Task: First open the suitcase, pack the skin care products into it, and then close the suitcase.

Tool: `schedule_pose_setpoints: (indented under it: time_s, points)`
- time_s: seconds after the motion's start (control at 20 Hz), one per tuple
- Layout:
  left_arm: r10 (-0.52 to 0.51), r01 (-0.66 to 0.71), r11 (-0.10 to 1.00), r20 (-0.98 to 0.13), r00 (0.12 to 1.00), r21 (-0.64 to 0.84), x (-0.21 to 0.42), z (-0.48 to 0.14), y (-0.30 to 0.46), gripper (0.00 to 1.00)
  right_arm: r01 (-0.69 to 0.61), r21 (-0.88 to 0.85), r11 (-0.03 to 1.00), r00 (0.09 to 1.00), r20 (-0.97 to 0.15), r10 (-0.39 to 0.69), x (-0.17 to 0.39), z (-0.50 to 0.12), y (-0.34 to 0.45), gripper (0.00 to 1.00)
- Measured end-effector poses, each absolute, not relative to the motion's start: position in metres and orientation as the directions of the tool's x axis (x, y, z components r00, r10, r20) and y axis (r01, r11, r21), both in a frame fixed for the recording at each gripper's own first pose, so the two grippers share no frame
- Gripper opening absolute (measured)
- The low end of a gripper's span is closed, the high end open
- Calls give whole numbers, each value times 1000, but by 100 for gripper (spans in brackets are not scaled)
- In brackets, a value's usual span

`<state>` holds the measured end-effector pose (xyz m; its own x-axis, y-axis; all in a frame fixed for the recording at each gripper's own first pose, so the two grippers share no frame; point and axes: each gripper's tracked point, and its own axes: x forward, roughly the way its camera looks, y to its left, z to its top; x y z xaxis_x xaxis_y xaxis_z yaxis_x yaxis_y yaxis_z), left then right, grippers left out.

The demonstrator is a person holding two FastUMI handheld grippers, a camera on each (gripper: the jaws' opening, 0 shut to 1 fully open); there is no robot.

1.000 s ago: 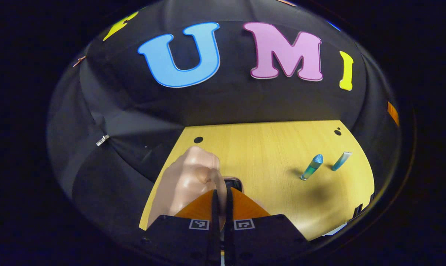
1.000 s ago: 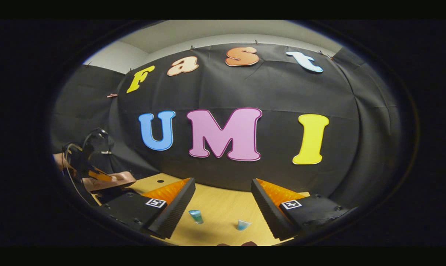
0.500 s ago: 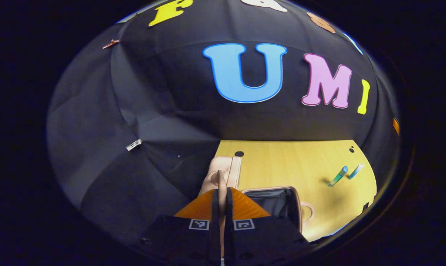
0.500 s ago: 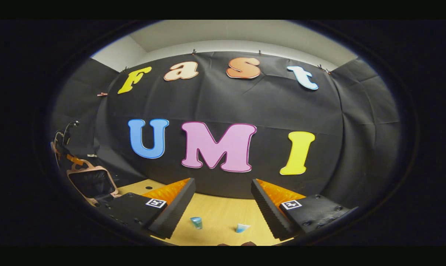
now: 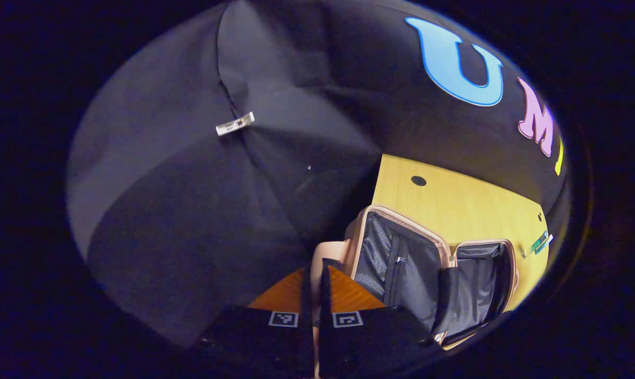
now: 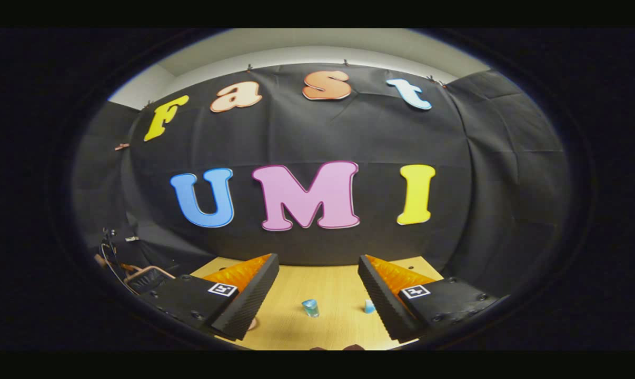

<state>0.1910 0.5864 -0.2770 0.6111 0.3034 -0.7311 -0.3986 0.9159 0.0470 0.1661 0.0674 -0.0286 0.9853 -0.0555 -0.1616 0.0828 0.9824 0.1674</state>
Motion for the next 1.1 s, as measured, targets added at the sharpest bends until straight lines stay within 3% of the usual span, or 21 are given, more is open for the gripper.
schedule_pose_setpoints:
  time_s: [0.35,0.6,0.65,0.85,1.0,1.1]
  points:
    - [303,-435,900,-775,554,40,202,-354,599,9,157,170,973,970,-212,-120,140,-25,54,96]
    - [353,-445,892,-740,572,81,195,-356,609,20,196,182,963,960,-238,-151,121,-31,45,96]
    - [351,-444,894,-708,613,58,196,-343,607,27,198,185,963,960,-237,-151,119,-30,44,97]
    - [414,-446,894,-450,791,38,194,-255,590,100,205,148,968,965,-195,-174,114,-24,38,96]
    - [450,-443,891,-301,841,96,183,-195,562,97,212,146,966,967,-176,-186,111,-24,35,97]
    - [436,-439,898,-209,875,33,172,-136,528,97,212,125,969,967,-171,-189,108,-30,35,100]
